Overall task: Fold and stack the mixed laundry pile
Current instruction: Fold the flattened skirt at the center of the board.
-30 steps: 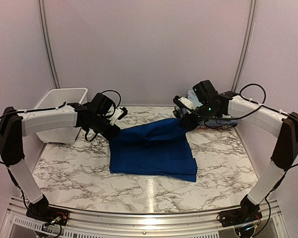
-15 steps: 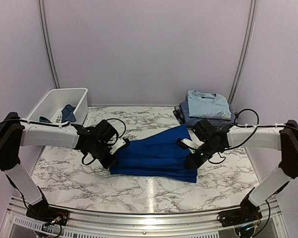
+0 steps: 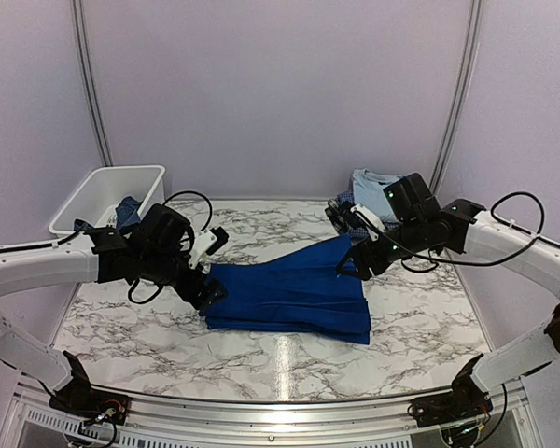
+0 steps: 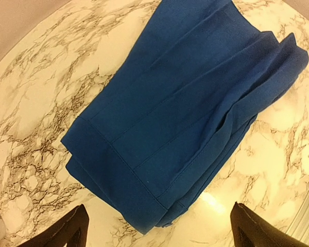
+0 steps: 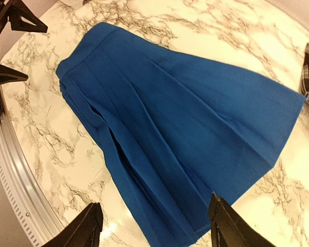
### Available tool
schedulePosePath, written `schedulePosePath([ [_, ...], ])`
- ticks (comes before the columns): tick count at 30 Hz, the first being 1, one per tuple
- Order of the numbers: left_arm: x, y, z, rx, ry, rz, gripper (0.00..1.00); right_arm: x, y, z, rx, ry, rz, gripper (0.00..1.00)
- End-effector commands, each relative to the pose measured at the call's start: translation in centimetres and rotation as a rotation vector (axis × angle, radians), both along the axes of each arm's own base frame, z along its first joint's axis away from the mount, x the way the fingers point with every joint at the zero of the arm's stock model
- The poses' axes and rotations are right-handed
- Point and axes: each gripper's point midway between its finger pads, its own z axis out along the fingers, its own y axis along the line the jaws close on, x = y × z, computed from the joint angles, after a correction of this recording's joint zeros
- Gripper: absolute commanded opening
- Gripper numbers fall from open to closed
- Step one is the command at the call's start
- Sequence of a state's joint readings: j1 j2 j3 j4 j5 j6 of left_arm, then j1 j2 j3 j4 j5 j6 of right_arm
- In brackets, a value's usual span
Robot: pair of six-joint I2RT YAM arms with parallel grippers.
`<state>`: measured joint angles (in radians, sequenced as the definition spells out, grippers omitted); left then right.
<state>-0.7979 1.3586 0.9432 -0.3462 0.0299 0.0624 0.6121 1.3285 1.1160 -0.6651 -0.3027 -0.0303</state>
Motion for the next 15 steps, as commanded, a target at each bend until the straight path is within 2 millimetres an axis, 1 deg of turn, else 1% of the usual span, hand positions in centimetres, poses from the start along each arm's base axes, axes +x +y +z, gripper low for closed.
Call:
schedulePosePath([
  [1,1.0,0.4,-0.8,-0.017,0.024,0.108,0.99,-1.2,1.2,-2.1,-0.004,0.110,0.066,0.63],
  [3,0.8,0.3,-1.7,-0.005,0.058,0.079,0.99,-1.8,2.2,-3.3,-0.036,0.124,0.113,0.62],
  [5,0.9,0.6,-3.0,0.042,0.075,0.055,0.99,-2.2,2.6,-4.8,-0.089,0.124,0.149,0.61],
  [8,0.7,1.1,-4.8,0.107,0.110,0.021,0.87,-2.8,2.4,-7.3,-0.176,0.147,0.186,0.61],
  [11,0.6,2.1,-6.9,0.199,0.154,0.006,0.71,-3.6,2.0,-9.6,-0.248,0.175,0.218,0.61],
  [13,0.3,2.8,-8.2,0.254,0.178,-0.006,0.65,-4.2,2.6,-10.3,-0.262,0.184,0.242,0.62],
  [15,0.1,3.2,-9.3,0.288,0.198,-0.012,0.62,-4.5,2.6,-11.4,-0.307,0.192,0.245,0.61],
])
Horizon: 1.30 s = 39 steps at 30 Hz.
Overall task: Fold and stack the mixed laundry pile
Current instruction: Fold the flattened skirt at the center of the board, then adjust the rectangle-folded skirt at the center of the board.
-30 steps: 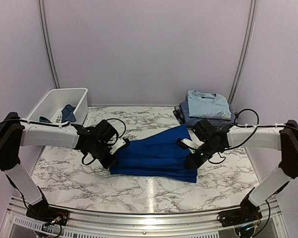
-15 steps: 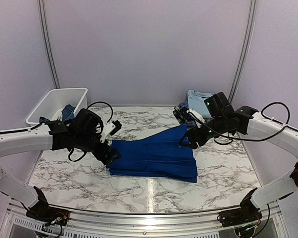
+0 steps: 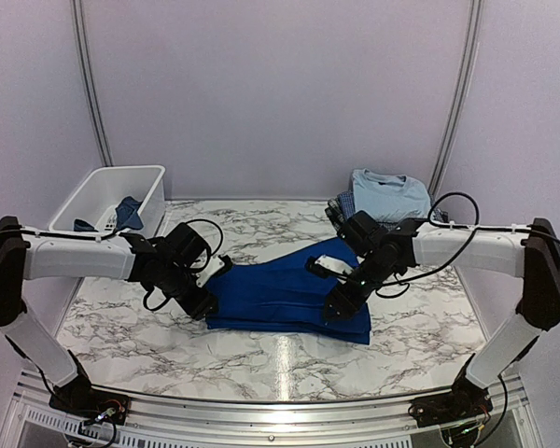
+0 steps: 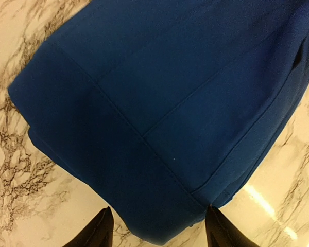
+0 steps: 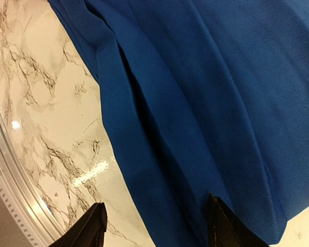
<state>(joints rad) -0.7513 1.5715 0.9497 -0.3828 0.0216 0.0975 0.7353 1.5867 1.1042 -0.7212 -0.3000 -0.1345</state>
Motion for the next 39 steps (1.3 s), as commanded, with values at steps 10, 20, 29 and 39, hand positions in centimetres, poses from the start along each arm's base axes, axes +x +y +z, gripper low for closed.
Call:
schedulePosePath([
  [10,-0.5,0.3,-2.6,0.124,0.096,-0.111,0.28,0.5,-1.9,-3.3,-0.237,-0.056,0.008,0.21],
  [20,0.0,-0.4,1.0,0.061,0.038,-0.111,0.50,2.9,-2.3,0.6,-0.254,-0.156,-0.066,0.29],
  [29,-0.3,-0.2,-1.3,0.104,0.087,-0.116,0.47,-0.1,-0.2,1.3,-0.144,-0.085,0.043,0.55],
  [39,-0.1,-0.5,-2.0,0.113,0.102,-0.133,0.29,-0.6,-1.0,-3.3,-0.261,-0.041,0.062,0.57],
])
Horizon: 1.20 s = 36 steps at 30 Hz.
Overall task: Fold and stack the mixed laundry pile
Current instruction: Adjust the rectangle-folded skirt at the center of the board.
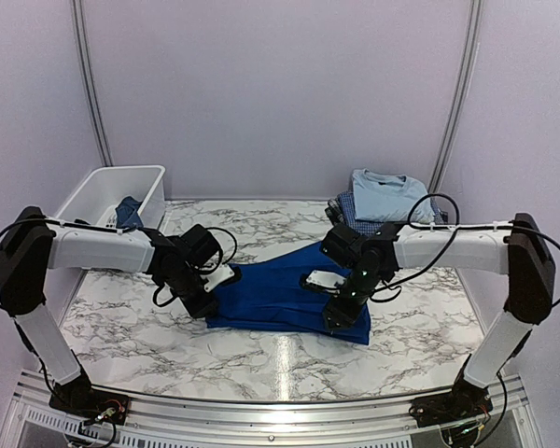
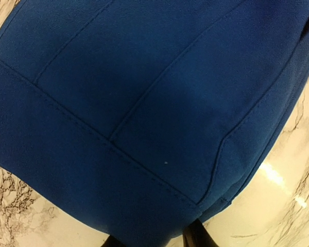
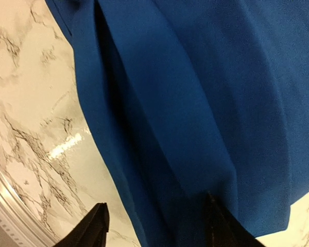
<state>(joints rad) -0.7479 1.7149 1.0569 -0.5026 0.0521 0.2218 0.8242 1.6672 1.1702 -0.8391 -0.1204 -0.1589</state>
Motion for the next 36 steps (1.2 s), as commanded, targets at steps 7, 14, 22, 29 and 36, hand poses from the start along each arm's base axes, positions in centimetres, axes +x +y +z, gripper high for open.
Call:
schedulePosePath([
  [7,0.4,-0.9,1.9,-0.037,-0.011,-0.025,0.12,1.8,-1.6,-1.3,-0.137,-0.075,-0.036,0.00],
  [14,0.5,-2.0,4.0,-0.094,-0.015,-0.046,0.00,5.1,-3.6,2.8,-0.179,-0.246,-0.136,0.00],
  [22,-0.1,-4.2,6.3,-0.199,0.004,-0.058,0.00,8.1,-7.3,9.1,-0.167,-0.446,-0.285,0.00],
  [29,-2.7,-2.5,2.1,-0.096,0.075,-0.070,0.05,2.9,-5.3,2.6,-0.153,-0.196,-0.130,0.00],
  [36,-1.0,-2.7,6.4,-0.162,-0.046,-0.015,0.64,1.6,-2.6,6.1,0.022,-0.174,-0.123,0.53],
])
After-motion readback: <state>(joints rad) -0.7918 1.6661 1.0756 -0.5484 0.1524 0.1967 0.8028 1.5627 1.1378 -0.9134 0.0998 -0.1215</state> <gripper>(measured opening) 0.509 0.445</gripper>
